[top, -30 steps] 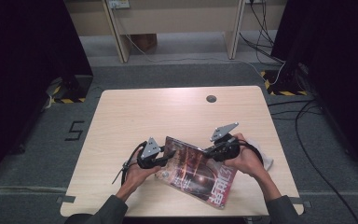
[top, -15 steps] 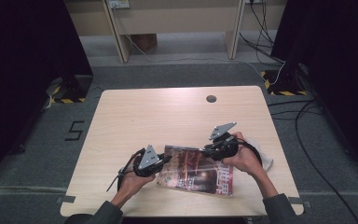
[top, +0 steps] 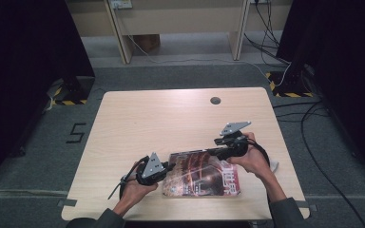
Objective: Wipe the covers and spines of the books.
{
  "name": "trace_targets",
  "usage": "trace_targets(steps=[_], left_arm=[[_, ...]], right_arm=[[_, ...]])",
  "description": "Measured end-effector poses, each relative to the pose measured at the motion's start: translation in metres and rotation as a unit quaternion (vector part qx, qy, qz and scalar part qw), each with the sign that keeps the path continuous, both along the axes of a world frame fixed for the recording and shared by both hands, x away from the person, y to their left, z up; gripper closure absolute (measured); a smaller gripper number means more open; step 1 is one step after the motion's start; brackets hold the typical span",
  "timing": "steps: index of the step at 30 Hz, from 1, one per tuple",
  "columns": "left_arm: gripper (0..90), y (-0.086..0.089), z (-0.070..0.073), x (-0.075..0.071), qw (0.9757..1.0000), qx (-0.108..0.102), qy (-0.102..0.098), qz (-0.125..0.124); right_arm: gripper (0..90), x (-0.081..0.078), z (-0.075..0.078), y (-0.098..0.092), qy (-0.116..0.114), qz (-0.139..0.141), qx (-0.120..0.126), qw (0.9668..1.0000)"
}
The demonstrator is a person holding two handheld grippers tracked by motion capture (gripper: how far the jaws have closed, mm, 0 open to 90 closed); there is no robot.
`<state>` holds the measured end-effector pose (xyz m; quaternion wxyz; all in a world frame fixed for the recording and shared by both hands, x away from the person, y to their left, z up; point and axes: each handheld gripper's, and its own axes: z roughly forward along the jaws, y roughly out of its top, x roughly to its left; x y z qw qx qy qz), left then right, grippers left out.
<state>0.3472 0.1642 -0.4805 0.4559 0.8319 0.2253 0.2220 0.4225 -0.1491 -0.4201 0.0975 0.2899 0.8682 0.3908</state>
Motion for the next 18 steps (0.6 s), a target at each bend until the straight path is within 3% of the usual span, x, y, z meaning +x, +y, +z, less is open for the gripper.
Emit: trace_targets(steps=[6,10,15,18], left_arm=[[84.4,0.000,0.000,-0.007,0.9999,0.007,0.004,0.008],[84.3,0.001,-0.001,-0.011,0.9999,0.011,0.005,0.010],[84.3,0.004,0.000,-0.015,0.9998,0.005,0.015,0.013],[84.3,0.004,0.000,-0.018,0.9998,0.005,0.016,0.013]], right_arm=[[40.3,-0.001,0.001,-0.023,0.000,-0.065,0.014,0.9977],[38.9,-0.003,-0.002,-0.036,-0.003,-0.080,0.006,0.9968],[33.9,-0.008,-0.005,-0.056,0.004,-0.123,0.007,0.9924],[33.2,-0.010,-0.005,-0.067,-0.001,-0.130,-0.001,0.9915]])
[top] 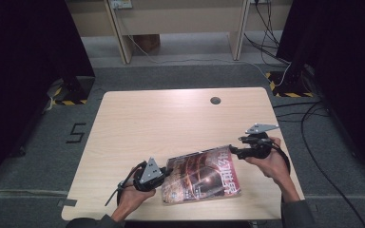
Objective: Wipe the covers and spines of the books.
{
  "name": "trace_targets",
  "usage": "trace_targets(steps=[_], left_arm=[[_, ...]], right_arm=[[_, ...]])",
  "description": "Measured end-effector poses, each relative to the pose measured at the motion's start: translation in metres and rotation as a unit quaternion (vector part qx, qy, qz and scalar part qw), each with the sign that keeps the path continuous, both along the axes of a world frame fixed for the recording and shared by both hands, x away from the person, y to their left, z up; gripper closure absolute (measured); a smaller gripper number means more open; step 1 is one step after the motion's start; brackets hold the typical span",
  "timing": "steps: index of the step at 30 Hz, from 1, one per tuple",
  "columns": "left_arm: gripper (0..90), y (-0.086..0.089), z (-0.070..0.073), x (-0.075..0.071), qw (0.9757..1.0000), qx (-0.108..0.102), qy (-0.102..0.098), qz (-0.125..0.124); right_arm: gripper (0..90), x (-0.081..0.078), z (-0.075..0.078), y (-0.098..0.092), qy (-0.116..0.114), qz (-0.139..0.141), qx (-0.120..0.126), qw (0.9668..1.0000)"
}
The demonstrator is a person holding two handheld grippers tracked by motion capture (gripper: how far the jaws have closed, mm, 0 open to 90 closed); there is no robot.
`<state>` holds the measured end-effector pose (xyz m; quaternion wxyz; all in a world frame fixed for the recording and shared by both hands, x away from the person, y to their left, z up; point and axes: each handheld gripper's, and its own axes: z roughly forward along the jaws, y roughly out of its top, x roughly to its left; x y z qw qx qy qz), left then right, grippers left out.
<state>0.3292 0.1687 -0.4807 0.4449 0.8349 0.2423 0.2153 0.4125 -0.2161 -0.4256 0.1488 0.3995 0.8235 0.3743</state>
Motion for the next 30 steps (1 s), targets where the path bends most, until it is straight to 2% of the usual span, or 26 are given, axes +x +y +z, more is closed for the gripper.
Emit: trace_targets(steps=[1,3,7,10,14,19,28,30], left_arm=[[84.3,0.001,0.000,-0.002,1.0000,-0.002,0.003,0.005],[84.3,0.003,0.001,-0.003,1.0000,0.003,0.002,0.006],[84.3,0.009,0.003,-0.006,0.9999,0.004,-0.002,0.014],[84.2,0.008,0.001,-0.009,0.9997,0.014,-0.007,0.018],[84.2,0.008,0.002,-0.010,0.9997,0.016,-0.009,0.015],[84.1,0.007,0.001,-0.011,0.9997,0.016,-0.007,0.017],[84.0,0.008,0.000,-0.012,0.9997,0.019,0.002,0.017],[84.0,0.008,0.000,-0.012,0.9997,0.018,0.001,0.018]], right_arm=[[31.7,-0.002,-0.001,-0.015,0.002,-0.026,0.003,0.9996],[31.0,-0.004,-0.002,-0.029,-0.002,-0.048,-0.003,0.9988],[34.1,-0.005,-0.009,-0.051,0.005,-0.077,-0.014,0.9969],[37.0,-0.005,-0.017,-0.063,0.016,-0.096,-0.027,0.9949],[41.1,-0.002,-0.027,-0.069,0.027,-0.103,-0.052,0.9929],[45.2,0.000,-0.036,-0.070,0.042,-0.105,-0.066,0.9914],[51.7,0.005,-0.049,-0.079,0.061,-0.119,-0.074,0.9882],[53.3,0.005,-0.053,-0.080,0.072,-0.118,-0.076,0.9874]])
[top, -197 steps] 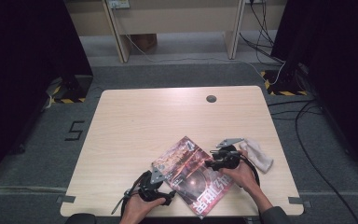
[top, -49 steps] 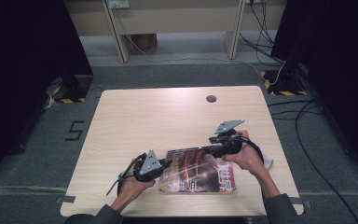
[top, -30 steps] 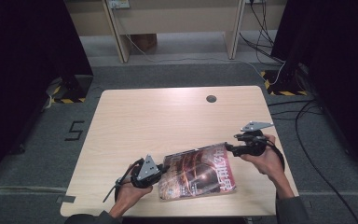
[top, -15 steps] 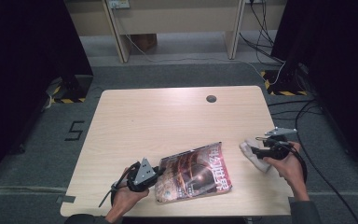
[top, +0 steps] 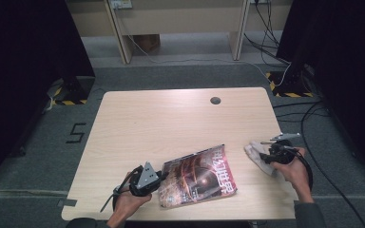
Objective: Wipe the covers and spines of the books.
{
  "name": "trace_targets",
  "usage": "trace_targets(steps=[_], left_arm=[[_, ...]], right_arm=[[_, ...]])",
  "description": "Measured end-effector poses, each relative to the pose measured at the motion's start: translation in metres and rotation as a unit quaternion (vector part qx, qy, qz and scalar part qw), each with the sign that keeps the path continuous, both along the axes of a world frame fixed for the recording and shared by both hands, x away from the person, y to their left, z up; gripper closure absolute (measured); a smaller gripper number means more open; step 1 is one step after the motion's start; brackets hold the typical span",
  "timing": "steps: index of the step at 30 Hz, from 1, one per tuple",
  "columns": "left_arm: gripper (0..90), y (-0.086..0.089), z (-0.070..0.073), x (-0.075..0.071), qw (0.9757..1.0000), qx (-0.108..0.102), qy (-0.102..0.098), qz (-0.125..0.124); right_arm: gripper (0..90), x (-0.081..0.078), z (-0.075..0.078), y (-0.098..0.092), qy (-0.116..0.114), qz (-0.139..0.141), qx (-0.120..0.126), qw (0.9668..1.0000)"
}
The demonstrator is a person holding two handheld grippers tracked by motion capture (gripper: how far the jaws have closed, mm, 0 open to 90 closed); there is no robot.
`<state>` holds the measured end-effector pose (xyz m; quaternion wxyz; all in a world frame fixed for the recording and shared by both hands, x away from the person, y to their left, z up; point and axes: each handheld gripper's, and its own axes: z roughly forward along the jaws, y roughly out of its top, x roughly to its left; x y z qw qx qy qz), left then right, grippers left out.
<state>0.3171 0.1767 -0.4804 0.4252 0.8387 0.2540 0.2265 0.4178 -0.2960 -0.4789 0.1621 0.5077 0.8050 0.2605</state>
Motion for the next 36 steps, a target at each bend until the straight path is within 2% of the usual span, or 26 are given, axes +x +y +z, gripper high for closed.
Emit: trace_targets(steps=[5,8,9,12,14,19,23,27,33,36], left_arm=[[83.9,0.000,0.000,0.000,1.0000,0.002,0.000,0.000],[83.8,0.000,0.000,0.000,1.0000,0.001,0.001,0.001],[83.7,0.000,0.000,0.000,1.0000,0.001,0.001,0.001],[83.6,-0.001,-0.001,0.001,1.0000,0.002,0.001,0.001],[83.5,-0.001,-0.001,0.001,1.0000,0.002,0.001,0.003],[83.5,-0.003,-0.002,0.001,1.0000,0.002,0.002,0.006],[83.2,-0.005,-0.004,0.001,0.9999,0.009,0.002,0.012],[83.2,-0.006,-0.004,0.001,0.9998,0.007,0.003,0.017],[83.2,-0.014,-0.007,0.000,0.9999,0.003,0.005,0.014],[83.2,-0.018,-0.008,0.001,0.9999,0.004,0.005,0.012]], right_arm=[[60.3,0.002,-0.007,-0.001,0.012,0.006,0.014,0.9998],[69.6,0.002,-0.008,0.000,0.014,0.014,0.021,0.9996],[72.4,0.002,-0.008,0.000,0.006,0.016,0.018,0.9997],[78.2,0.002,-0.009,0.003,0.006,0.023,0.016,0.9996],[79.6,0.002,-0.008,0.003,0.005,0.021,0.022,0.9995],[80.3,-0.001,0.005,0.008,-0.023,0.023,0.034,0.9989],[80.2,-0.004,0.024,0.020,-0.057,0.044,0.052,0.9960],[80.2,-0.007,0.035,0.038,-0.077,0.069,0.057,0.9930],[80.2,-0.009,0.046,0.071,-0.091,0.108,0.086,0.9863],[80.1,-0.010,0.049,0.095,-0.091,0.142,0.092,0.9814]])
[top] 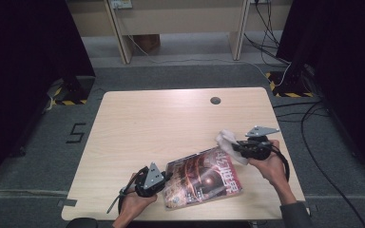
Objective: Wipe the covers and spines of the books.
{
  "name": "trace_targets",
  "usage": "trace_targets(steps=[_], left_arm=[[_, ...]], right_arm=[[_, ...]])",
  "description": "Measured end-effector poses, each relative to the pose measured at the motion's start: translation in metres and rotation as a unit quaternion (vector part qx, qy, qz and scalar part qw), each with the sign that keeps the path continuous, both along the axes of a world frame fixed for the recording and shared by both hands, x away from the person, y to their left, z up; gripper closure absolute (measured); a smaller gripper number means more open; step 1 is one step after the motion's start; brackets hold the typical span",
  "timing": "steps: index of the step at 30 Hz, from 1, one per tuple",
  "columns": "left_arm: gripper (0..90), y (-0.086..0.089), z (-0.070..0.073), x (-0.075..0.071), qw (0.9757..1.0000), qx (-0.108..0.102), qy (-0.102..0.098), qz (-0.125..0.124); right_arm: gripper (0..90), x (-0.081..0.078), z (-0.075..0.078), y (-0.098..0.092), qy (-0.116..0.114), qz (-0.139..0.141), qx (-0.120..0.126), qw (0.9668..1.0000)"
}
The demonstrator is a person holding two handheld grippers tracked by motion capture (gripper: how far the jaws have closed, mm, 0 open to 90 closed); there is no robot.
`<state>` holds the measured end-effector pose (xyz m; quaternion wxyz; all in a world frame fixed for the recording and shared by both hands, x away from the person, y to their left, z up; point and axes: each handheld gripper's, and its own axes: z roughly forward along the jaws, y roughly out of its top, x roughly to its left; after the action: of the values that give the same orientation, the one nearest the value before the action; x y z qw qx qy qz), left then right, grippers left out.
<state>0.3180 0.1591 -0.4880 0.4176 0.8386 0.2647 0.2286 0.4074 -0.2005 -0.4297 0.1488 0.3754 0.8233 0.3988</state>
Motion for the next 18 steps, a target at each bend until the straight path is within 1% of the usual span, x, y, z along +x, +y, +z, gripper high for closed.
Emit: trace_targets(steps=[3,5,6,11,12,13,14,15,17,18], left_arm=[[83.2,-0.003,-0.001,0.001,1.0000,0.000,0.001,-0.002],[83.2,-0.004,-0.001,0.002,1.0000,-0.002,0.001,-0.003],[83.1,-0.005,-0.001,0.002,1.0000,-0.001,0.000,-0.004],[82.8,-0.010,-0.003,0.003,1.0000,-0.001,-0.003,-0.009],[82.8,-0.010,-0.003,0.003,1.0000,-0.001,-0.003,-0.009],[82.8,-0.012,-0.003,0.003,0.9999,0.000,-0.003,-0.011],[82.8,-0.012,-0.003,0.003,0.9999,0.000,-0.003,-0.011],[82.8,-0.013,-0.003,0.004,0.9999,0.001,-0.007,-0.013],[82.8,-0.014,-0.002,0.003,0.9998,0.003,-0.009,-0.015],[82.7,-0.015,-0.002,0.003,0.9998,0.006,-0.009,-0.015]], right_arm=[[80.0,-0.001,0.003,0.019,-0.002,0.018,0.006,0.9998],[79.9,-0.001,0.004,0.031,-0.004,0.033,0.001,0.9994],[79.9,-0.002,0.003,0.036,-0.004,0.037,0.002,0.9993],[79.7,-0.002,-0.001,0.055,0.001,0.051,-0.007,0.9987],[79.7,-0.002,-0.001,0.055,0.001,0.051,-0.007,0.9987],[79.7,-0.001,-0.003,0.061,-0.002,0.053,-0.015,0.9985],[79.7,-0.001,-0.003,0.061,-0.002,0.053,-0.015,0.9985],[79.8,-0.002,-0.005,0.068,-0.013,0.052,-0.029,0.9981],[79.7,-0.003,-0.006,0.074,-0.015,0.060,-0.046,0.9970],[79.8,-0.004,-0.007,0.077,-0.018,0.062,-0.047,0.9968]])
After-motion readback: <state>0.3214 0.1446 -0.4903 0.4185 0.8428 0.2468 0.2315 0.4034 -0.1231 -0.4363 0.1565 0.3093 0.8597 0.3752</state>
